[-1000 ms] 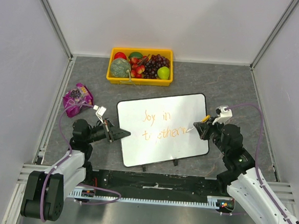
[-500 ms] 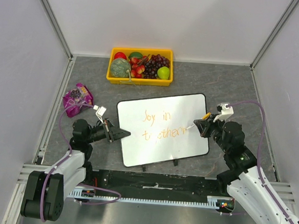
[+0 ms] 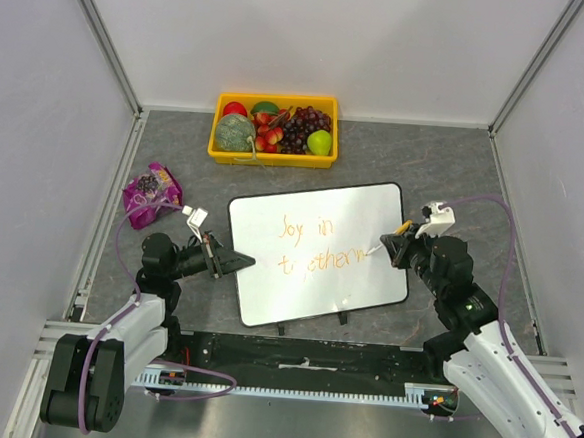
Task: Write a sentence on the whiteboard
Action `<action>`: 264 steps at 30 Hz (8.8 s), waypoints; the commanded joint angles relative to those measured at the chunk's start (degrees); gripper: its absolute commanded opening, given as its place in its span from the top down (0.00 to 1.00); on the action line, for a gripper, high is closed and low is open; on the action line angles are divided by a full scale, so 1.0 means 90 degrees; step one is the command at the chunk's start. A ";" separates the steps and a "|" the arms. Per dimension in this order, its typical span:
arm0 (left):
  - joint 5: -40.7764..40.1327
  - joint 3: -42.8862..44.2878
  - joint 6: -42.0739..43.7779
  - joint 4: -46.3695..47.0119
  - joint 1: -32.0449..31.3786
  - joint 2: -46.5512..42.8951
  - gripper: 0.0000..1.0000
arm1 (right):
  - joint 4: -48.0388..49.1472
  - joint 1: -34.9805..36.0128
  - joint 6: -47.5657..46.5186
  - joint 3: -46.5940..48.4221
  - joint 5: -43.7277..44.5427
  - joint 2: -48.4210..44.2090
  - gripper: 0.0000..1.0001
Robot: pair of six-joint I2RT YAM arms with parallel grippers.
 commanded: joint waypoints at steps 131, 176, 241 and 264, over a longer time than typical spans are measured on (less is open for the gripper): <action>0.0049 -0.0170 0.0568 0.0116 -0.0008 0.0000 0.98 | -0.0747 -0.0021 0.0217 -0.0071 0.0884 -0.0218 1.00; 0.0059 -0.0170 0.0558 0.0106 0.0002 -0.0039 0.98 | -0.0503 -0.0069 0.0091 0.0700 0.1303 -0.0023 1.00; 0.0068 -0.0180 0.0568 0.0115 0.0002 -0.0068 0.98 | -0.0991 -0.0324 0.0295 0.0075 0.0835 0.0163 1.00; 0.0068 -0.0180 0.0558 0.0106 0.0001 -0.0078 0.98 | -0.0824 -0.0333 0.0735 0.0368 0.0239 -0.0334 1.00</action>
